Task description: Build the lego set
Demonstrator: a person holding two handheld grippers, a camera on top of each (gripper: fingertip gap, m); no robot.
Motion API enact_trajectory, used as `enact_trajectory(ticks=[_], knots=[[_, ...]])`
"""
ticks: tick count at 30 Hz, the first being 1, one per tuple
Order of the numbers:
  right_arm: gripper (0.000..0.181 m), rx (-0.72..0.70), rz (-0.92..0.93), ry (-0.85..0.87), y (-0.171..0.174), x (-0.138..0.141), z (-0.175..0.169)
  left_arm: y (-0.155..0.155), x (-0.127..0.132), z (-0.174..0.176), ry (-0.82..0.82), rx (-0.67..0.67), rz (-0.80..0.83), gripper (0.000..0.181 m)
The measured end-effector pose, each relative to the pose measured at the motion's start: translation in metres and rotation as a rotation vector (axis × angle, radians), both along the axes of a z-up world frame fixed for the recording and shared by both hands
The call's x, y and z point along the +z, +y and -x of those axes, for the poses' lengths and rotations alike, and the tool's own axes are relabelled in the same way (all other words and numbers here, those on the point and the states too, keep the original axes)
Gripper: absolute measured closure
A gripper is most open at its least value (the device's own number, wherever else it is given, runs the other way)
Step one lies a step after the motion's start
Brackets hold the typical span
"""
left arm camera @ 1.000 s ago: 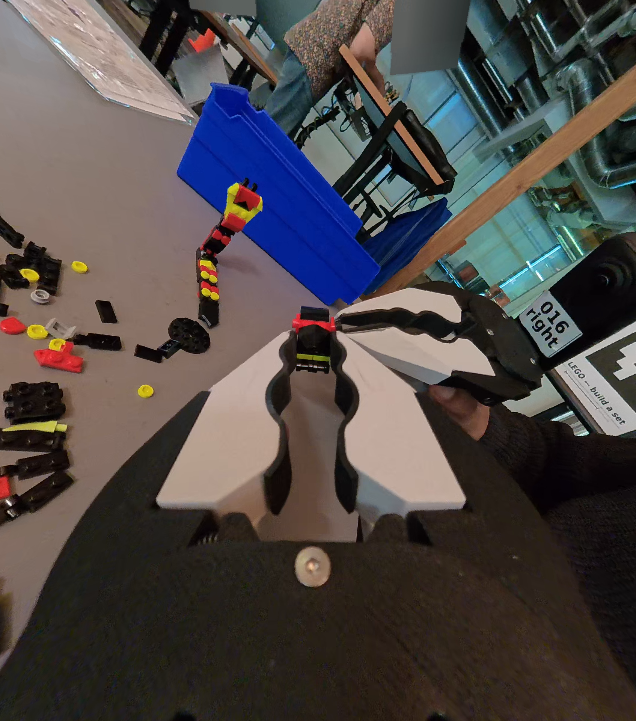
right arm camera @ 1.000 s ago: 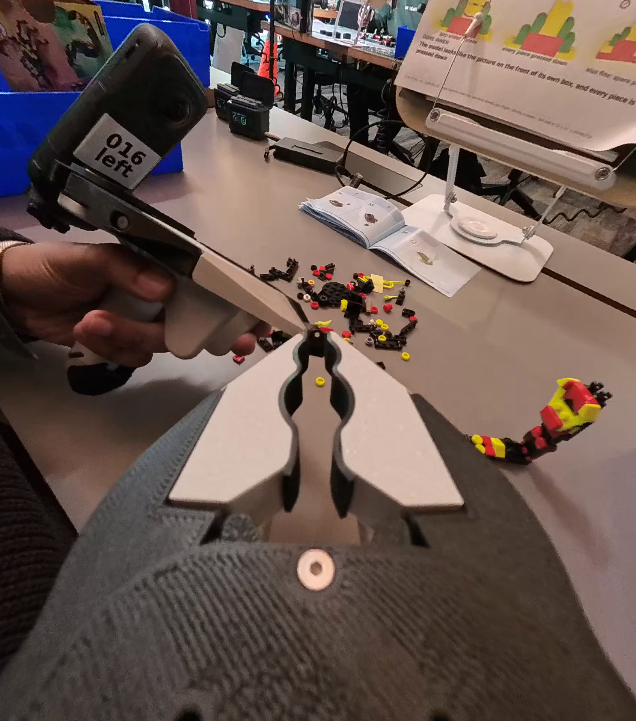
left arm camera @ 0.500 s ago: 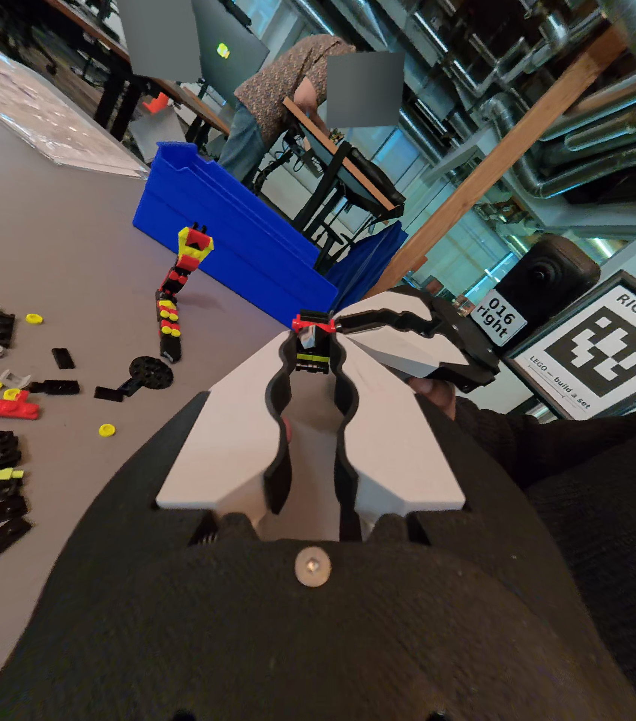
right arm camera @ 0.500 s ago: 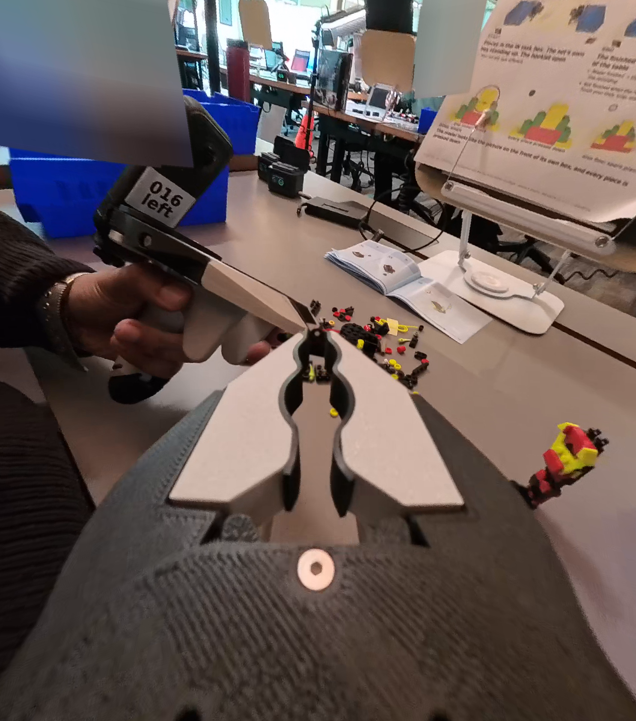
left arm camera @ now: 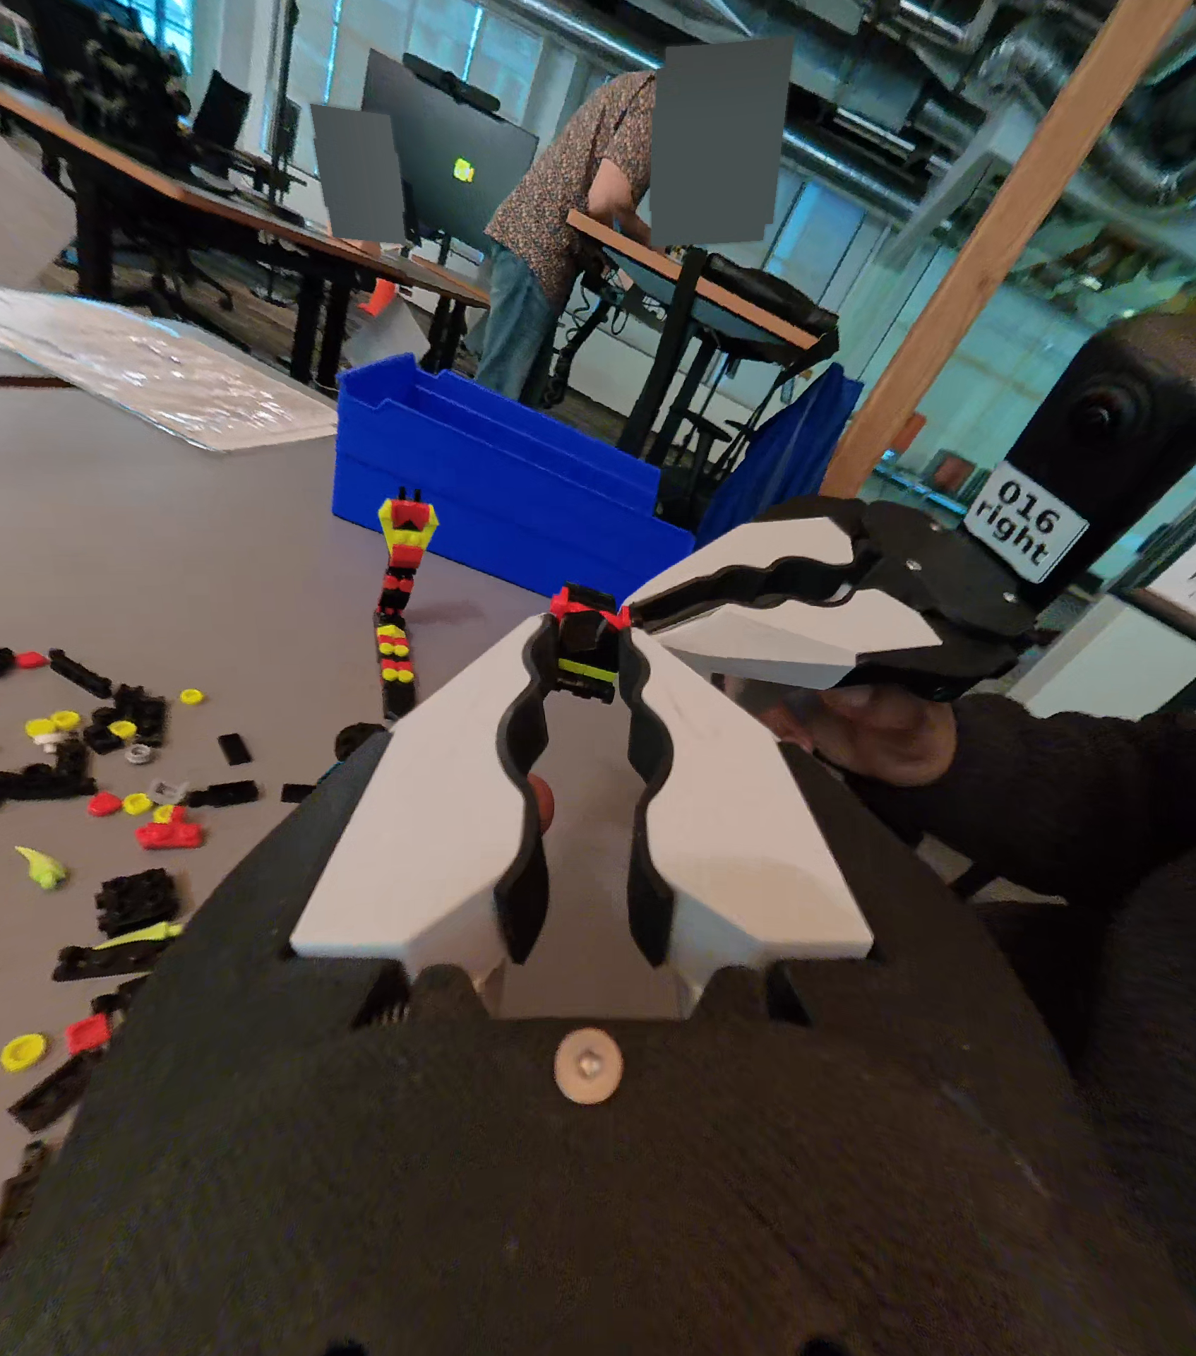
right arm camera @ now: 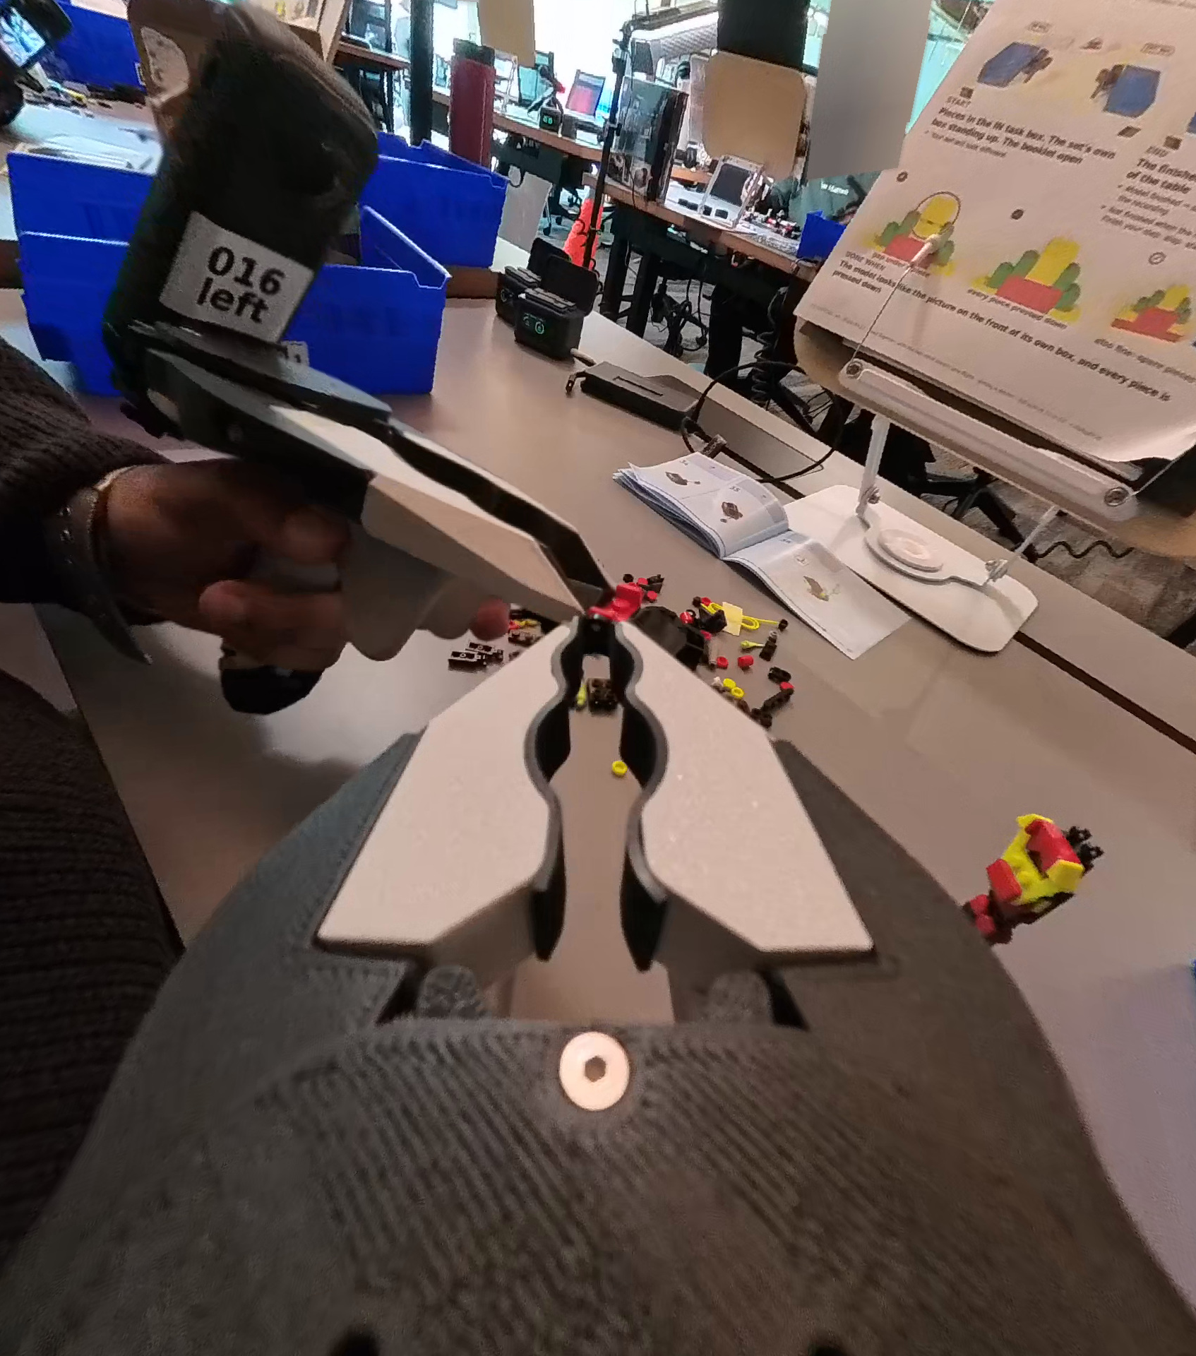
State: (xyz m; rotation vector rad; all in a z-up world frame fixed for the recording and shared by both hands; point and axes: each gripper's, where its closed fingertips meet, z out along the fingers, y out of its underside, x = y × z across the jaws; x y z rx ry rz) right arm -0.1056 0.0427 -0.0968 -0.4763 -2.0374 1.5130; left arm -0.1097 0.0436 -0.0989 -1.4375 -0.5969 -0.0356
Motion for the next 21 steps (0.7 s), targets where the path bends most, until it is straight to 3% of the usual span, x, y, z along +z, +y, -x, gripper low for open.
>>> enact_trajectory(ticks=[3,5,8,15,21], knots=[[0.177,0.002,-0.025,-0.013,0.0,-0.005,-0.001,-0.001,0.002,-0.001,0.061,0.019,0.03,0.169],[0.177,0.015,-0.077,-0.045,-0.006,-0.02,-0.001,0.011,0.014,-0.025,0.125,-0.088,0.015,0.181],[0.181,-0.038,-0.111,0.063,-0.006,-0.011,0.004,0.022,0.015,-0.031,0.221,0.001,0.079,0.181],[0.181,-0.131,-0.097,-0.112,0.019,-0.035,0.029,-0.011,-0.003,0.022,0.014,0.126,0.123,0.181],[0.181,-0.097,-0.073,-0.156,0.018,-0.039,0.025,-0.035,-0.002,0.045,-0.065,0.18,0.063,0.181]])
